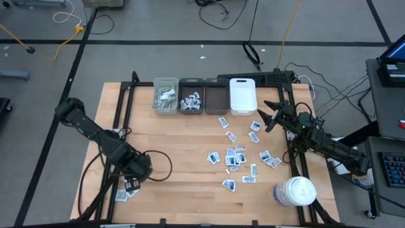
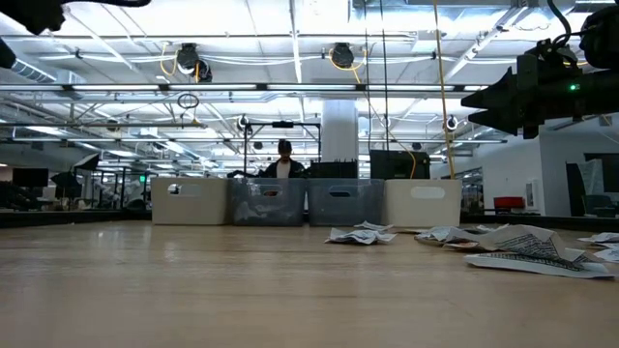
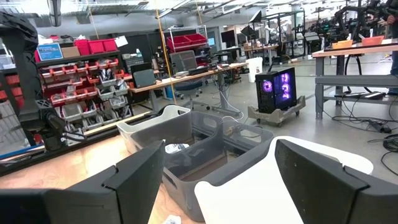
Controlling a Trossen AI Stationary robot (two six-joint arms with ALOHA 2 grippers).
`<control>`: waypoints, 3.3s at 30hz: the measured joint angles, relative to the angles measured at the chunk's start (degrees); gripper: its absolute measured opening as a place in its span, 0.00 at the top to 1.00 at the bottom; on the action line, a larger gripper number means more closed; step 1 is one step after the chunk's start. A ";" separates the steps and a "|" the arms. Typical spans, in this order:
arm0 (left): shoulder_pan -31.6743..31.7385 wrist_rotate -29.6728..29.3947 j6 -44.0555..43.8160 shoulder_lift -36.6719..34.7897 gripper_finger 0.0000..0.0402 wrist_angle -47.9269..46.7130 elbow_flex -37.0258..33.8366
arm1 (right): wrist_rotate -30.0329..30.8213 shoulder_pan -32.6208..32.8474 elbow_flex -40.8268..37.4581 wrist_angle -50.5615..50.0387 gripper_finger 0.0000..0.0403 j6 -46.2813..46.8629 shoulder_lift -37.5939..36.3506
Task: Pick & Place First Aid Supplies
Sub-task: Put the towelette pack into the left black bin
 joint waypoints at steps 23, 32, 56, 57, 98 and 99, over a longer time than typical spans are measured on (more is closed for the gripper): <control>25.16 -3.13 22.49 22.98 1.00 -1.55 24.28 | 0.00 -0.02 0.00 -0.01 0.26 0.00 0.00; 30.69 -3.96 31.37 35.37 1.00 -5.51 42.91 | 0.00 -0.02 -0.02 -0.02 0.26 0.00 0.00; 64.62 -8.00 39.00 38.30 1.00 -2.82 47.36 | 0.00 -0.02 0.00 -0.01 0.26 0.00 0.00; 65.94 -8.04 39.33 38.30 1.00 -2.49 47.36 | 0.00 0.00 -0.02 0.01 0.26 0.00 0.00; 71.36 -10.58 40.19 49.54 0.25 9.12 47.23 | 0.02 0.00 -0.02 -0.01 0.26 0.00 0.02; 71.36 -10.54 40.19 49.42 0.24 8.80 47.23 | 0.00 0.00 0.01 0.01 0.26 0.00 0.00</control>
